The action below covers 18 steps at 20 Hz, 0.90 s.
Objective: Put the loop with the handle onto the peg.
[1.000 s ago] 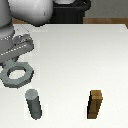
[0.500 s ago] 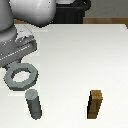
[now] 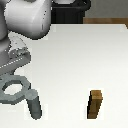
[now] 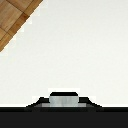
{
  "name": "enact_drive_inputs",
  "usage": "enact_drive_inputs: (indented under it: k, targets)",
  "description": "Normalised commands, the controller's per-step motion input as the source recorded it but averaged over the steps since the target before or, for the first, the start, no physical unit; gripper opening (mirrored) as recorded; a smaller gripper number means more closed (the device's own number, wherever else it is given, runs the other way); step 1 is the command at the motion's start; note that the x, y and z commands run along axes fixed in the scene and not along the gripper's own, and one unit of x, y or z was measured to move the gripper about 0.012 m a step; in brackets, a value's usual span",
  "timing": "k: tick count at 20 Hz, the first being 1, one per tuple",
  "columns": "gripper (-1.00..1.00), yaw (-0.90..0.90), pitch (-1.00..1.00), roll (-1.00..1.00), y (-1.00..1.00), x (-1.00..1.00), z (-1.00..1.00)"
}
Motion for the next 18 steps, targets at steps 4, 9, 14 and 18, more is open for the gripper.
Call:
enact_drive_inputs:
  k: [4, 9, 14, 18]
  targets:
    - [-1.0, 0.0, 0.0, 0.0, 0.25, 0.0, 0.0]
    - [-1.0, 0.0, 0.0, 0.0, 0.0, 0.0, 0.2]
    - [-1.0, 0.0, 0.0, 0.0, 0.0, 0.0, 0.8]
    - [-1.0, 0.0, 0.0, 0.0, 0.05, 0.0, 0.75]
